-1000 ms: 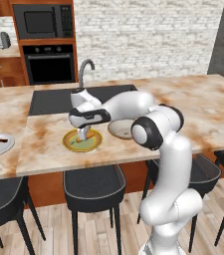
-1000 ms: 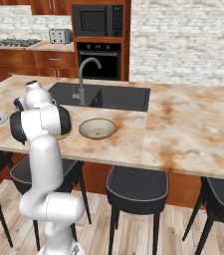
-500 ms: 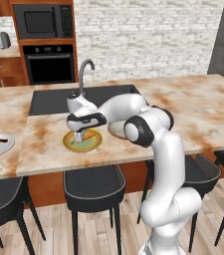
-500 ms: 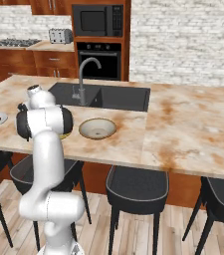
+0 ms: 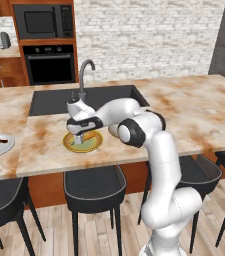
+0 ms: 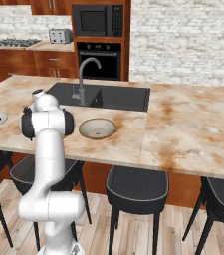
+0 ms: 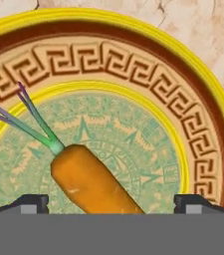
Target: Pick the chicken drumstick and carrot from their plates and place them in the bowl. Then put the bowl in the fridge.
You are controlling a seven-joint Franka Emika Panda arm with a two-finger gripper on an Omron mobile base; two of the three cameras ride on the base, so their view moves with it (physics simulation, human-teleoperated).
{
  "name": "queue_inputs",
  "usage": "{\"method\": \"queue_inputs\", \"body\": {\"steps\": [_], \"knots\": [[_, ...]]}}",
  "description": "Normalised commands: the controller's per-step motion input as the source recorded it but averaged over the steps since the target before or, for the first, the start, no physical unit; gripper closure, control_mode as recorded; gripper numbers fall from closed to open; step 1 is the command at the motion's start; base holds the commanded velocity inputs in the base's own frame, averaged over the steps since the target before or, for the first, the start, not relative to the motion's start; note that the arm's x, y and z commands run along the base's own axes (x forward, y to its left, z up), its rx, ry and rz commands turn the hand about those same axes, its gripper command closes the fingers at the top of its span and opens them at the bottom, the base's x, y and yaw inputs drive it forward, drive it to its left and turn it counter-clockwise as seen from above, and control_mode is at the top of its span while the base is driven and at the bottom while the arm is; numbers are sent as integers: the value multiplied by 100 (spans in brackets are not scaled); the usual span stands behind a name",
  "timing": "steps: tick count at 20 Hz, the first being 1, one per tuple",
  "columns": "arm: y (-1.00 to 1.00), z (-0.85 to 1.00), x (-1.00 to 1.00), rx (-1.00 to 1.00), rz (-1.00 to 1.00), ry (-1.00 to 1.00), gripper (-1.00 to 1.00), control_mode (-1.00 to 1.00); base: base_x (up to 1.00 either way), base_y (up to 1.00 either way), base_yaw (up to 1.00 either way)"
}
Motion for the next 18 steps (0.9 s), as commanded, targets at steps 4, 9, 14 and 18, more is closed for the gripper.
{"method": "queue_inputs", "body": {"steps": [4,9,14,18], "knots": [[1,-24,34,0,0,0,-100,-100,0,0,0],[4,-21,13,0,0,0,-100,-100,0,0,0],[1,-30,-5,0,0,2,100,-100,0,0,0],[0,-28,-17,0,0,6,100,-100,0,0,0]]}}
